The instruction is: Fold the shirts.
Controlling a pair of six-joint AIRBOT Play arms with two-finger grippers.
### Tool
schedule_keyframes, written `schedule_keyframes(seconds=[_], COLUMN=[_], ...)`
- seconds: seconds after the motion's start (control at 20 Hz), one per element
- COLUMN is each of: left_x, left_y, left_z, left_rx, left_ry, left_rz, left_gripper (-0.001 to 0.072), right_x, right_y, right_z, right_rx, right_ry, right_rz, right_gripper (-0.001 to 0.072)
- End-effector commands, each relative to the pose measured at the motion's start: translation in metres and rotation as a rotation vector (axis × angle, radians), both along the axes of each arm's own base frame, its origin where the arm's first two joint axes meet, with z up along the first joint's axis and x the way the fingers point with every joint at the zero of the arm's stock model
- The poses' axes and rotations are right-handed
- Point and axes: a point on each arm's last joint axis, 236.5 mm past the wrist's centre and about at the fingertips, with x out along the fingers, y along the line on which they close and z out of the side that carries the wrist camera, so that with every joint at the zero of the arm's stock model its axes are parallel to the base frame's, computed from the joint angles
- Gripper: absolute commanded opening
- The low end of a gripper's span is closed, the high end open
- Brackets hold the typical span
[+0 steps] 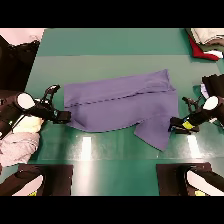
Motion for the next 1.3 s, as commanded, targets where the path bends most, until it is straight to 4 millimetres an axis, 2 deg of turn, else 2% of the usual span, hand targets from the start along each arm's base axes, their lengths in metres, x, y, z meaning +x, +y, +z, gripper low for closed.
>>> schedule_keyframes(seconds=[0.0, 0.1, 0.2, 0.25, 0.35, 0.4, 0.55, 0.65, 0.75, 0.85, 1.0, 1.1, 1.2, 1.25], left_x=[0.000, 0.000, 0.000, -0.002, -0.002, -0.002, -0.003, -0.009, -0.014, -0.028, -0.055, -0.061, -0.055, -0.045], left_y=[0.000, 0.000, 0.000, 0.000, 0.000, 0.000, 0.002, 0.008, 0.011, 0.011, 0.011, 0.012, 0.012, 0.012], left_z=[0.002, 0.002, 0.002, 0.001, 0.001, 0.001, 0.002, 0.006, 0.024, 0.047, 0.075, 0.084, 0.085, 0.088], left_rx=[0.000, 0.000, 0.000, 0.001, 0.001, 0.001, 0.013, 0.042, 0.050, 0.041, 0.029, 0.023, 0.023, 0.024], left_ry=[-0.002, -0.002, 0.000, 0.005, 0.007, 0.006, 0.004, 0.012, -0.033, -0.078, -0.116, -0.140, -0.163, -0.201], left_rz=[-0.005, -0.005, -0.007, -0.009, -0.010, -0.010, -0.033, -0.054, -0.065, -0.079, -0.105, -0.095, -0.085, -0.072], left_gripper=[0.0025, 0.0025, 0.0025, 0.0025, 0.0025, 0.0025, 0.0024, 0.0023, 0.0023, 0.0024, 0.0023, 0.0024, 0.0024, 0.0025], right_x=[0.001, 0.007, 0.013, 0.015, 0.017, 0.019, 0.017, 0.013, 0.009, 0.002, -0.004, 0.006, 0.024, 0.034], right_y=[0.011, 0.014, 0.013, 0.012, 0.011, 0.011, 0.009, -0.003, -0.015, -0.017, -0.015, -0.013, -0.014, -0.015], right_z=[-0.010, -0.011, -0.012, -0.012, -0.012, -0.012, -0.006, 0.014, 0.044, 0.076, 0.104, 0.114, 0.118, 0.118], right_rx=[0.006, -0.006, -0.011, -0.013, -0.015, -0.016, -0.025, -0.073, -0.122, -0.132, -0.136, -0.133, -0.141, -0.144], right_ry=[-0.027, -0.052, -0.076, -0.083, -0.091, -0.099, -0.086, -0.082, -0.115, -0.156, -0.243, -0.324, -0.397, -0.419], right_rz=[0.002, -0.004, -0.013, -0.015, -0.016, -0.017, 0.003, 0.048, 0.083, 0.090, 0.088, 0.075, 0.053, 0.045], right_gripper=[0.0391, 0.0362, 0.0301, 0.0297, 0.0096, 0.0025, 0.0016, 0.0016, 0.0016, 0.0015, 0.0015, 0.0015, 0.0015, 0.0014])
